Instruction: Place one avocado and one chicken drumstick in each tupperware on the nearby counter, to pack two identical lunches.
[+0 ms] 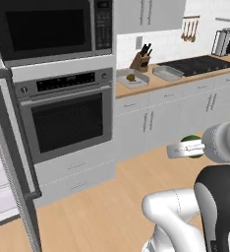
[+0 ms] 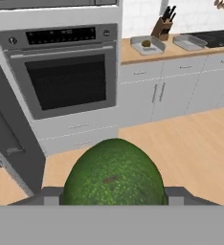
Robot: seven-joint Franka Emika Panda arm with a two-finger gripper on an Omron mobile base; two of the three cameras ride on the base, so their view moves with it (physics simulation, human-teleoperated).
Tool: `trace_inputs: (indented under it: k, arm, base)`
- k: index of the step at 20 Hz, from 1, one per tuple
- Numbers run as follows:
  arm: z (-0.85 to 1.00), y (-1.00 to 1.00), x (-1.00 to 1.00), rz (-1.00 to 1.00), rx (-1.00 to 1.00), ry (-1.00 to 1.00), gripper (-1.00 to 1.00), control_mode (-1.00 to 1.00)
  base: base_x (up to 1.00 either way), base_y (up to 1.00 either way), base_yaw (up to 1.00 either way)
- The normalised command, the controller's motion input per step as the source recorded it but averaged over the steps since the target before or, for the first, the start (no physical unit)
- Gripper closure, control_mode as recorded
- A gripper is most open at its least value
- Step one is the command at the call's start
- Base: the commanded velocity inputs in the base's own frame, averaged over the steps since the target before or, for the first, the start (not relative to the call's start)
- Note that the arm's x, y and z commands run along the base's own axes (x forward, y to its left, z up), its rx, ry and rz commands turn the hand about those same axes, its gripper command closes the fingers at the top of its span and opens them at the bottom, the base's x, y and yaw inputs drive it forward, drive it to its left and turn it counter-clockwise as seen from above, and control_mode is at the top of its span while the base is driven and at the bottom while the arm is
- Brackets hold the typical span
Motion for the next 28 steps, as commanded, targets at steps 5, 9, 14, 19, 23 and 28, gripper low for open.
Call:
trace_inputs:
  k: [5,9,14,19,23,28]
  arm:
    - [0.0,0.0,0.0,0.0,0.0,0.0,1.0,1.0]
    - [0.0,0.0,0.0,0.0,0.0,0.0,1.0,1.0]
    - [0.0,0.0,0.0,0.0,0.0,0.0,1.0,1.0]
    - [0.0,0.0,0.0,0.0,0.0,0.0,1.0,1.0]
    - [0.0,0.0,0.0,0.0,0.0,0.0,1.0,1.0]
    - [0.0,0.0,0.0,0.0,0.0,0.0,1.0,1.0]
  base:
    - [1.0,-0.77,-0.13]
    - [1.0,-0.68,-0.12]
    - [1.0,-0.8,-0.12]
    - [1.0,-0.81,-0.1]
    - [1.0,-0.86,-0.15]
    - [1.0,-0.76,-0.24]
